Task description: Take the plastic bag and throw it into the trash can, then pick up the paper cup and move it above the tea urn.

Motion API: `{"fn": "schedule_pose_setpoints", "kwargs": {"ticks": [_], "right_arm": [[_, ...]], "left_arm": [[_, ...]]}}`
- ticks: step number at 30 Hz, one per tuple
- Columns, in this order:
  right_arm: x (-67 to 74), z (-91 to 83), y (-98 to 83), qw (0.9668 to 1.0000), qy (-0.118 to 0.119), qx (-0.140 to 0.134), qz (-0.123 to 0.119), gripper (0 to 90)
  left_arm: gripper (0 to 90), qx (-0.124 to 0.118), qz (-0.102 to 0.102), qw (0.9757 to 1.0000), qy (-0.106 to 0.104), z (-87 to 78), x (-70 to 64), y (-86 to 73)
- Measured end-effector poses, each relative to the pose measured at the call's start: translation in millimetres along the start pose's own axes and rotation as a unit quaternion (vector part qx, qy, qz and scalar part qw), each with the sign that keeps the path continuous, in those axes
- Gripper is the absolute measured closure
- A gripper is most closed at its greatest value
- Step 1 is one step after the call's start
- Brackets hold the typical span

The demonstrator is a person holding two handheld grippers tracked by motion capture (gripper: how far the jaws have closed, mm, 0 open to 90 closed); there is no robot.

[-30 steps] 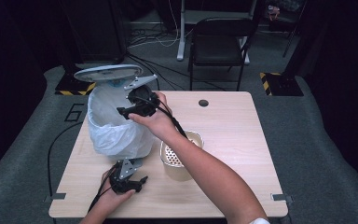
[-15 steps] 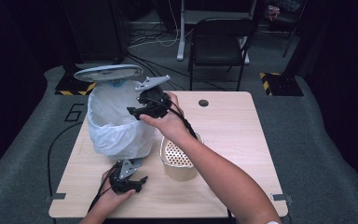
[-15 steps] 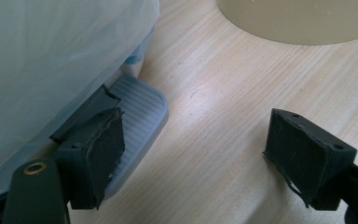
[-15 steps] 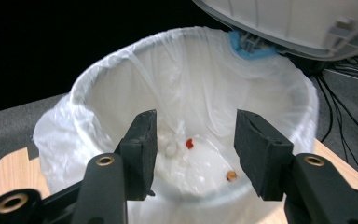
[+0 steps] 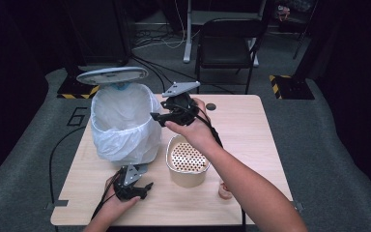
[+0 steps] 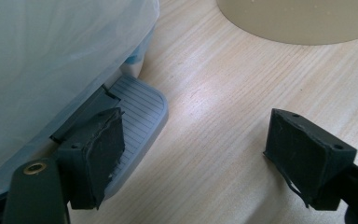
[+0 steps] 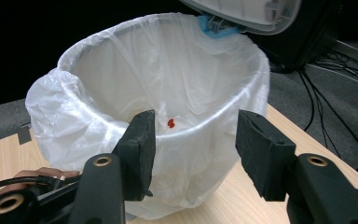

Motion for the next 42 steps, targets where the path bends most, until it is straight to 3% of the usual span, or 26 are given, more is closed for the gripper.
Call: {"fn": "schedule_pose_setpoints", "kwargs": {"ticks": [9, 25, 32, 42], "right_arm": [[-13.4, -14.7, -15.0, 0.9997, -0.021, 0.001, 0.008, 46.4], [-37.0, -45.9, -57.3, 0.998, -0.06, 0.004, 0.02, 46.7], [-44.3, -56.0, -75.8, 0.9965, -0.078, 0.009, 0.027, 46.1], [-46.0, -62.9, -98.6, 0.9954, -0.082, 0.012, 0.049, 47.0]], "left_arm": [[19.2, 0.005, -0.001, 1.0, 0.001, -0.6, 0.0, -1.0], [19.2, 0.01, 0.005, 0.9999, 0.0, -1.4, 0.6, -1.6], [19.2, 0.008, 0.005, 1.0, 0.002, -1.2, 0.7, -1.4], [19.2, 0.008, 0.005, 1.0, 0.002, -1.3, 0.7, -1.4]]}}
Point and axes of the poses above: each handheld gripper's, and its own axes: z roughly forward along the jaws, y roughly out of its top, x roughly to its left, the point moved 10 cm from there along z, roughly forward along the jaws, and after that the axes turned 15 degrees about -z, right-handed, at the moved point
